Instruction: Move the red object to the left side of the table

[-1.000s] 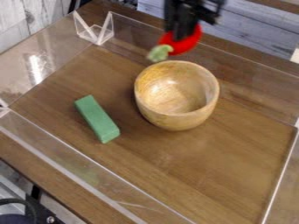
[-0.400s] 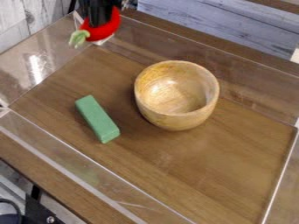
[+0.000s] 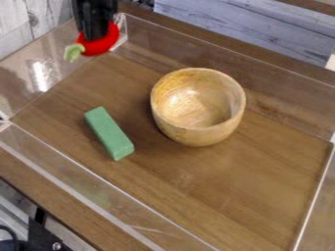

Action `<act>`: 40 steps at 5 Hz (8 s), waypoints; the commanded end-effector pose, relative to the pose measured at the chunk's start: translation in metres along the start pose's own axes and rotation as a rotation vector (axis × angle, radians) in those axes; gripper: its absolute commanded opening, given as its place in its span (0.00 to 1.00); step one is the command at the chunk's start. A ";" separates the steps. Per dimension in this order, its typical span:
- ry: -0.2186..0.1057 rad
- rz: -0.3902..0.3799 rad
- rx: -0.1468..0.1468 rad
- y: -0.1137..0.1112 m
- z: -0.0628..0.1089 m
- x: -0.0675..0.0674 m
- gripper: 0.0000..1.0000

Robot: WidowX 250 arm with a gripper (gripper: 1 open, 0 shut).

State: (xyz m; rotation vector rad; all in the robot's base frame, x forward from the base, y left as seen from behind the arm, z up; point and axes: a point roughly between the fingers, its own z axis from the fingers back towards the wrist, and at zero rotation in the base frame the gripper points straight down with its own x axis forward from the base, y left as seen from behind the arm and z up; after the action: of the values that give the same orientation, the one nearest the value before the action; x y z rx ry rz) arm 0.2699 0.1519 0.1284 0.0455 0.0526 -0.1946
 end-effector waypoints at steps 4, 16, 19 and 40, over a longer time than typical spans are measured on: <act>-0.072 0.029 -0.164 0.017 -0.046 -0.002 0.00; -0.156 0.034 -0.332 0.059 -0.031 -0.026 0.00; -0.192 0.144 -0.400 0.058 -0.049 -0.021 1.00; -0.138 0.277 -0.513 0.065 -0.072 0.006 1.00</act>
State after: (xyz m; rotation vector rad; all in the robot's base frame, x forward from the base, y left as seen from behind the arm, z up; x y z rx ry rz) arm 0.2873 0.2038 0.0283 -0.5376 0.0289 0.0959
